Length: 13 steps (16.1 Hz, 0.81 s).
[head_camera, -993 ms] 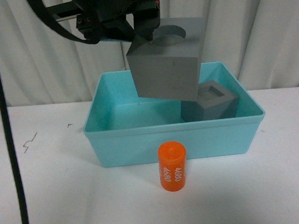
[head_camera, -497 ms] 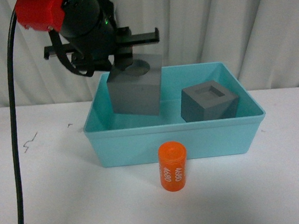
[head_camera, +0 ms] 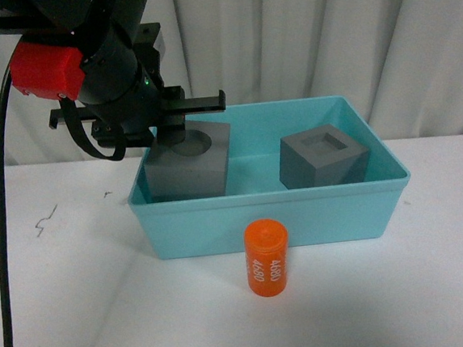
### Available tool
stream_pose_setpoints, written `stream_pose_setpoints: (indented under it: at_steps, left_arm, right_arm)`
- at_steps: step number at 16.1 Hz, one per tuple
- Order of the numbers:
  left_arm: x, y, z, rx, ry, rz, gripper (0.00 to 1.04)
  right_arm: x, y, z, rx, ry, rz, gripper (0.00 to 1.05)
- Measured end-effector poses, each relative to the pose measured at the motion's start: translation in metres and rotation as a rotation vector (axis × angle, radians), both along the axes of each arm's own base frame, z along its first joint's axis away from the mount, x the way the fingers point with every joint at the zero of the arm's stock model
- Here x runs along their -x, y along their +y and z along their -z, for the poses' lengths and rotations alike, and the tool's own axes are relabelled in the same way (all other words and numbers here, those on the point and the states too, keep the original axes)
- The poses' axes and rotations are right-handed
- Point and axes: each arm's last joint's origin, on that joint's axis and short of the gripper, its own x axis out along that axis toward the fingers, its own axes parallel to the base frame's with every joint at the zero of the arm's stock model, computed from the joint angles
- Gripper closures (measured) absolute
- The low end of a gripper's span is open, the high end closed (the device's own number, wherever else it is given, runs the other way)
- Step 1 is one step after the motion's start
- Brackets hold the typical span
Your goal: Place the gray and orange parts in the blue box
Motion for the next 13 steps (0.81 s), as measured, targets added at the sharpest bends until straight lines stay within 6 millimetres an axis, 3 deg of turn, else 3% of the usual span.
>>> stream_pose_setpoints:
  at_steps: [4, 5, 7, 10, 13]
  left_arm:
    - [0.002, 0.009, -0.001, 0.003, 0.002, -0.014, 0.42]
    - [0.005, 0.014, -0.009, 0.018, -0.005, -0.015, 0.31]
    - [0.014, 0.026, -0.049, 0.086, -0.124, -0.014, 0.08]
    - [0.054, 0.037, -0.114, 0.172, -0.396, -0.003, 0.07]
    - [0.101, 0.038, -0.131, 0.179, -0.531, 0.042, 0.10]
  right_arm:
    - [0.000, 0.000, 0.000, 0.000, 0.000, 0.000, 0.06]
    - [0.000, 0.000, 0.000, 0.000, 0.000, 0.000, 0.06]
    - [0.000, 0.000, 0.000, 0.000, 0.000, 0.000, 0.06]
    - [0.000, 0.000, 0.000, 0.000, 0.000, 0.000, 0.06]
    - [0.000, 0.000, 0.000, 0.000, 0.000, 0.000, 0.06]
